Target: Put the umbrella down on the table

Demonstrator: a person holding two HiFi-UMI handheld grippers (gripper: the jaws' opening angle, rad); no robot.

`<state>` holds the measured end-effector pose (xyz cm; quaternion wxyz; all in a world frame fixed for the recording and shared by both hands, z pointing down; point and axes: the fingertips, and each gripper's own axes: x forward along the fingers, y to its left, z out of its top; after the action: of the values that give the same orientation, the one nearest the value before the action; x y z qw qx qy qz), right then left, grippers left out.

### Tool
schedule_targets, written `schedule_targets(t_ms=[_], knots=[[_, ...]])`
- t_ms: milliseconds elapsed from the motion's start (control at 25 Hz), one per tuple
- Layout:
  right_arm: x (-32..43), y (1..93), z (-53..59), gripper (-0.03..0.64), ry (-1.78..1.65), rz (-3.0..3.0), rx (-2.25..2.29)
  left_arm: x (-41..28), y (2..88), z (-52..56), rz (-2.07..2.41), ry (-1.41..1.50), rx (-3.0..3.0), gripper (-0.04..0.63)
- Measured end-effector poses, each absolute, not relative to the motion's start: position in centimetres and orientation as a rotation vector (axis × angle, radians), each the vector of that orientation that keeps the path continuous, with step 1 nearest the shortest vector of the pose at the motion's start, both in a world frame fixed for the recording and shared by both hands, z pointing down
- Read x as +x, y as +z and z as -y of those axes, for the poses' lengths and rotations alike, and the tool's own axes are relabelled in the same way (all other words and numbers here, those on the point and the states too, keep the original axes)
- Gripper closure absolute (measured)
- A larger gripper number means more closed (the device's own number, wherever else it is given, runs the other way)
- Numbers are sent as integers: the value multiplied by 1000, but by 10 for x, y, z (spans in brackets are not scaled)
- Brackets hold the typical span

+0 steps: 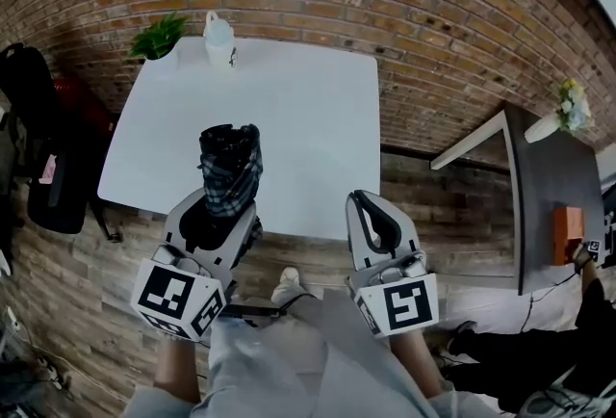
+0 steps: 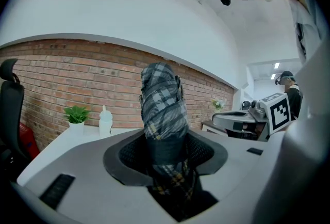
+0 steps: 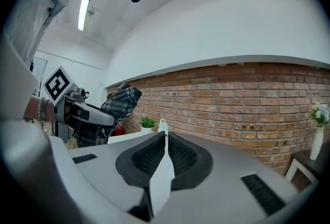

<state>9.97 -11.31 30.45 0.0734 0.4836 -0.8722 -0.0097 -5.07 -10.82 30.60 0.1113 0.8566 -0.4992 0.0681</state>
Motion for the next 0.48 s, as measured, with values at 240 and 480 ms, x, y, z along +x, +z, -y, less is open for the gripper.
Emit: schedule_targets(t_ms=[240,480], knots=[[109,305,132,571,-30,2638,1437,-38,307,127,1478,217,2508,379],[119,308,148,571,-12,2638,1436,-22,309,145,1458,246,2508,379]])
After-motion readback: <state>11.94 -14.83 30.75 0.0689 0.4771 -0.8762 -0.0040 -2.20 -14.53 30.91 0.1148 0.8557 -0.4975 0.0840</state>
